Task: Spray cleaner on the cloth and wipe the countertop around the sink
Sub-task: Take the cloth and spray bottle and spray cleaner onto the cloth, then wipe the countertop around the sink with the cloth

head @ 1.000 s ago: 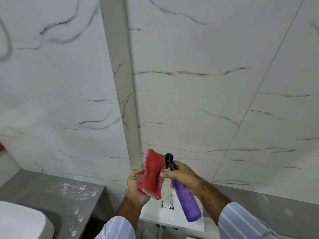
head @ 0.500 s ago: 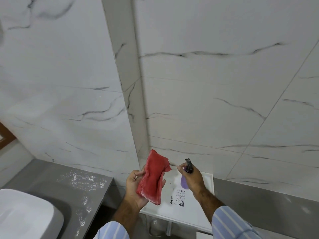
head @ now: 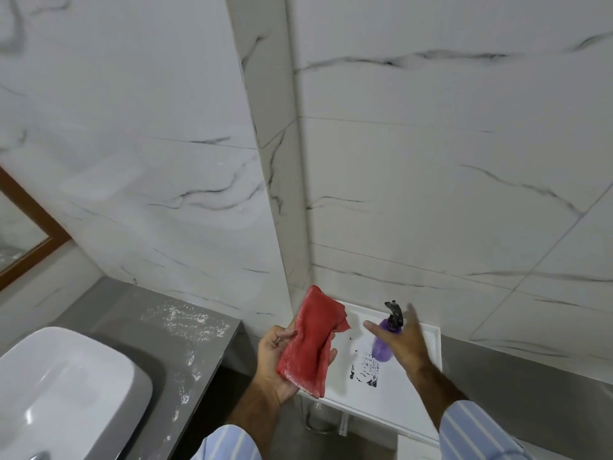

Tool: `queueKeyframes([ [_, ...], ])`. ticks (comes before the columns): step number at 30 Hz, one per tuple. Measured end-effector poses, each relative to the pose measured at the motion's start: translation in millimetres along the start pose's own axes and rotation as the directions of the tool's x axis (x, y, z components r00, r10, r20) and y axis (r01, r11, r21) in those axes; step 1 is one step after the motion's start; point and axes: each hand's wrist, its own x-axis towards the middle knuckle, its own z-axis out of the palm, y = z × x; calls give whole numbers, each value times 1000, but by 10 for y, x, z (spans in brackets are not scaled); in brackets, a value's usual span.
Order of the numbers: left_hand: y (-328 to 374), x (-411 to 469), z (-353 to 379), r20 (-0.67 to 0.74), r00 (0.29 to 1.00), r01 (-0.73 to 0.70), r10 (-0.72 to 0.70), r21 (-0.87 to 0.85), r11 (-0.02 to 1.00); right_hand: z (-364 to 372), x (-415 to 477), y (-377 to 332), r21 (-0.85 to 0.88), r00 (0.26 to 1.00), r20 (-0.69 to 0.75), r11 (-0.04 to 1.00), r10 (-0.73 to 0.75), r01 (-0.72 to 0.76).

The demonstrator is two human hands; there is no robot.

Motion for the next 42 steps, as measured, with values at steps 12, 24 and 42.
queueKeyframes([
  [12, 242, -873, -402, 220, 975, -84, 40, 197, 977, 781, -1080, -373, 348, 762, 647, 879, 26, -326],
  [24, 2654, -1376, -1677, -243, 970, 216, 10, 882, 418, 2926, -773, -1093, 7, 726, 685, 997, 53, -79],
  [42, 4832, -305, -3198, -382, 864, 502, 329, 707, -498, 5927, -224, -24, -313, 428, 846, 356, -316, 881],
])
